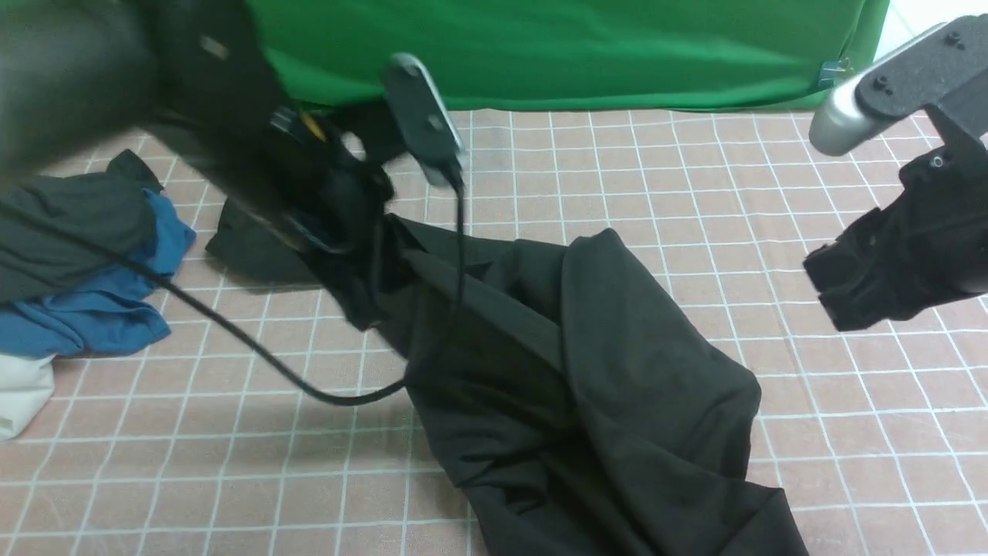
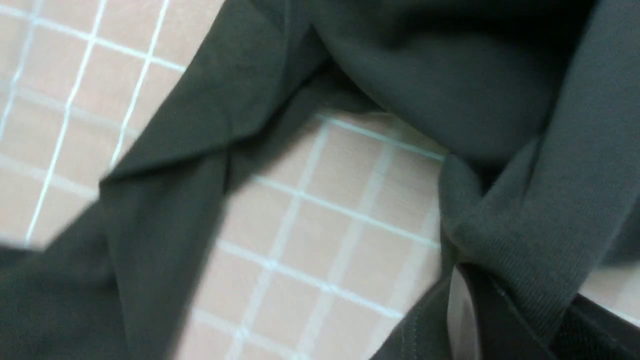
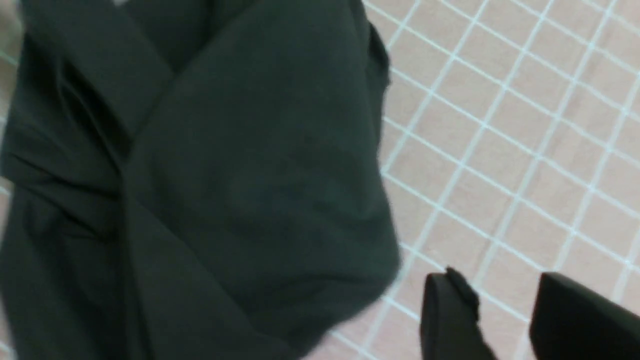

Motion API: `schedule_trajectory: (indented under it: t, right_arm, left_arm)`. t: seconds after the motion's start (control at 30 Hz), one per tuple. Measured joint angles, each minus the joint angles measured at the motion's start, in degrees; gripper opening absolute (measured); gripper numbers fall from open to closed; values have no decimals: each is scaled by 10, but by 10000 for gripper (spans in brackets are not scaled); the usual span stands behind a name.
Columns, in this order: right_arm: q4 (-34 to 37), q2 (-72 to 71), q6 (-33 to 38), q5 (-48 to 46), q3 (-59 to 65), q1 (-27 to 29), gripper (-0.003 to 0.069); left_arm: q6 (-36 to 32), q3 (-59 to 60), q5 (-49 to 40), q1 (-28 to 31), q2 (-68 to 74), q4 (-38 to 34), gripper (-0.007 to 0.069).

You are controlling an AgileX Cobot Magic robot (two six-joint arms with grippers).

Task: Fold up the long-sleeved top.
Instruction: Spread the long sleeves with your arms and place them on the tabletop

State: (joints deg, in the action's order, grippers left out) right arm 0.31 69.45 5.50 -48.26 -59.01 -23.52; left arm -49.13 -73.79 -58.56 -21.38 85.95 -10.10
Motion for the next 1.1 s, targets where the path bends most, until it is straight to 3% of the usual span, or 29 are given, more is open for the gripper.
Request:
schedule_trajectory:
  t: [0.13,0.23,0.47,0.6,0.73,0.97,1.03,1.1]
  right_arm:
    - [44,28,-5,10,0,0,402]
    - [99,65,-13,22,0,0,486]
    - [233,143,38,28,-43,-7,521]
    - [243,217,30,19,-107,-29,534]
    - [199,290,8,23,-175,-54,566]
    - [147,410,-17,-4,-286,-58,568]
    - [147,435,-18,-23,-307,-58,534]
    - [147,458,-15,-34,-323,-58,421]
  left_arm:
    - [87,1,-88,-26,-84,21,32]
    - [159,27,-106,-51,-146,48,32]
    - [206,149,-111,-77,-218,48,32]
    - [214,251,-112,-77,-230,43,32]
    - [216,307,-98,-77,-233,31,32]
    - [219,330,-58,-77,-234,27,32]
    - [220,331,-49,-77,-234,27,32]
    - [220,331,-33,-77,-234,27,32]
